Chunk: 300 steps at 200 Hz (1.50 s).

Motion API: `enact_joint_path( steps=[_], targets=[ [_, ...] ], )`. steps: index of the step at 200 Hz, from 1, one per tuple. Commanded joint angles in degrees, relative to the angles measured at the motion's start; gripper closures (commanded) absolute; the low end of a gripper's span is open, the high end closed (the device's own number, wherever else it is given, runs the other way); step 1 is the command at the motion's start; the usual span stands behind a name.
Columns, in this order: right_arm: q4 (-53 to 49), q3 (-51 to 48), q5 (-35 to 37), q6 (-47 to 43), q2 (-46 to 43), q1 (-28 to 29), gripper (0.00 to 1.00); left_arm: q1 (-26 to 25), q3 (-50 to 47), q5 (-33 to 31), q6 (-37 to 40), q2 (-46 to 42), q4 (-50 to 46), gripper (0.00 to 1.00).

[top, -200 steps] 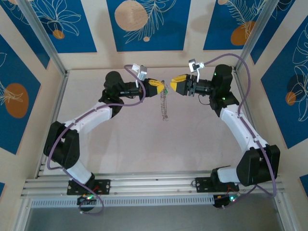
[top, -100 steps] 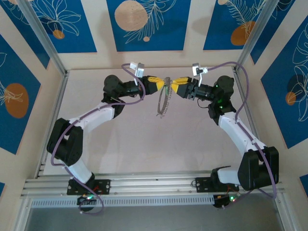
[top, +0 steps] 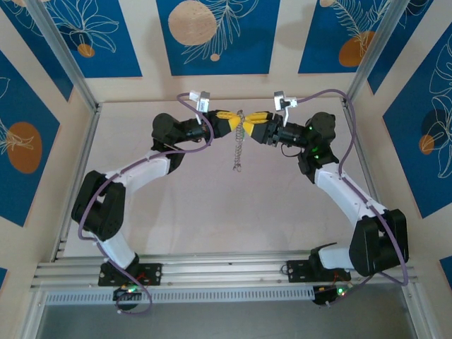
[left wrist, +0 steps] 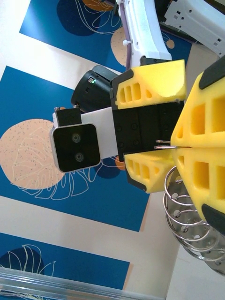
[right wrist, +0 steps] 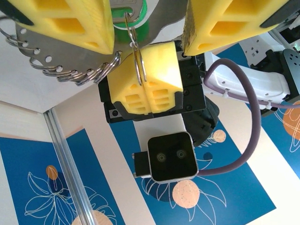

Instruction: Put the keys on the keyring

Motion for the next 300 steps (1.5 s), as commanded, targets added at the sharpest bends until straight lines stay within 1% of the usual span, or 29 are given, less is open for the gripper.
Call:
enact_joint_path(
  steps=[1, 55, 71, 105, 121, 133, 157, 173, 180, 221, 268, 274, 288, 300],
  targets=[
    [1.64, 2.23, 1.11, 0.14, 0.63, 0.27, 0.59, -0.32, 0.0, -0.44, -0.97, 0.16, 4.46, 1.0],
    [1.84, 3.36, 0.86, 0.27, 1.88, 0.73, 0.65, -0.52, 0.22, 0.42, -1.23, 0.42, 4.46, 1.0],
    [1.64, 3.85, 0.53, 0.32, 2.11, 0.84, 0.7, -0.59, 0.13, 0.62, -1.15, 0.47, 4.18, 1.0],
    [1.01, 4.52, -0.67, 0.18, 2.42, 0.92, 0.91, -0.6, 0.11, 0.51, -0.71, 0.29, 3.69, 1.0],
    [0.84, 4.61, -1.57, 0.06, 2.35, 1.03, 0.94, -0.54, 0.11, 0.47, -0.56, 0.16, 3.48, 1.0],
    [0.59, 4.53, -2.02, -0.07, 2.25, 1.08, 1.0, -0.69, 0.26, 0.36, -0.44, 0.28, 3.23, 1.0],
    [0.39, 4.0, -2.54, -0.43, 1.99, 1.21, 1.0, -0.7, 0.61, 0.4, -0.31, 0.29, 3.04, 1.0],
    [-0.17, 3.71, -2.24, -0.5, 1.84, 1.26, 0.86, -0.65, 0.64, 0.33, -0.09, 0.18, 2.81, 1.0],
    [-0.17, 3.49, -2.04, -0.47, 1.72, 1.3, 0.82, -0.67, 0.65, 0.21, 0.0, 0.16, 2.77, 1.0],
    [-0.1, 2.0, -1.16, -0.62, 1.21, 1.38, 0.78, -0.64, 0.67, -0.04, 0.26, 0.08, 2.69, 1.0],
    [-0.5, 0.01, 0.04, -0.98, 0.16, 1.21, 0.79, -0.69, 0.66, -0.3, 0.47, -0.03, 2.71, 1.0],
    [-0.39, -0.25, 0.14, -0.96, 0.13, 1.19, 0.81, -0.68, 0.66, -0.3, 0.52, -0.02, 2.69, 1.0],
    [-0.19, -0.7, 0.46, -0.88, -0.11, 1.21, 0.88, -0.69, 0.73, -0.3, 0.49, 0.12, 2.68, 1.0],
    [-0.03, -0.88, 0.7, -0.87, -0.17, 1.17, 0.92, -0.68, 0.74, -0.22, 0.48, 0.05, 2.69, 1.0]
  ],
)
